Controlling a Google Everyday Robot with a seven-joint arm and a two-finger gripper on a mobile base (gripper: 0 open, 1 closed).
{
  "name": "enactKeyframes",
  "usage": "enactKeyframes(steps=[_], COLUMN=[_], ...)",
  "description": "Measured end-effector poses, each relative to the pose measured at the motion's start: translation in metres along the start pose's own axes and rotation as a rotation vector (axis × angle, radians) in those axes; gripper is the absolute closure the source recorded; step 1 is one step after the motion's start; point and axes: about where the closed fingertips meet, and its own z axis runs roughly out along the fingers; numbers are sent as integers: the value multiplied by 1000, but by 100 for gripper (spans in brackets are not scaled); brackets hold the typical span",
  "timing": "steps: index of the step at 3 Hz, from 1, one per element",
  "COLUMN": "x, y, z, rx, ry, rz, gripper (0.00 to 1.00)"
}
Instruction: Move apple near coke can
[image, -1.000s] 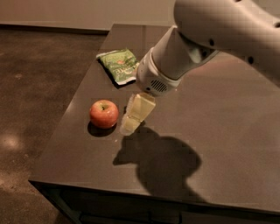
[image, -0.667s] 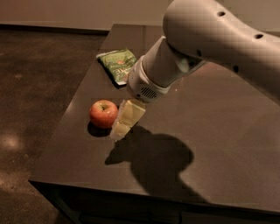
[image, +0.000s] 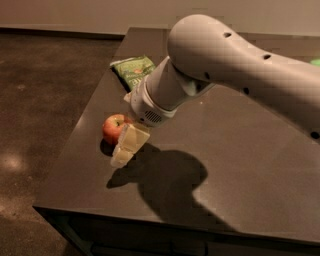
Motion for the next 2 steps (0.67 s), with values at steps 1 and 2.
enactKeyframes(steps=[1, 2], x=[-2, 2], y=[0, -4], z=[12, 19], rx=[-20, -33], ry=[-4, 6], rz=[-9, -13], gripper=[0, 18])
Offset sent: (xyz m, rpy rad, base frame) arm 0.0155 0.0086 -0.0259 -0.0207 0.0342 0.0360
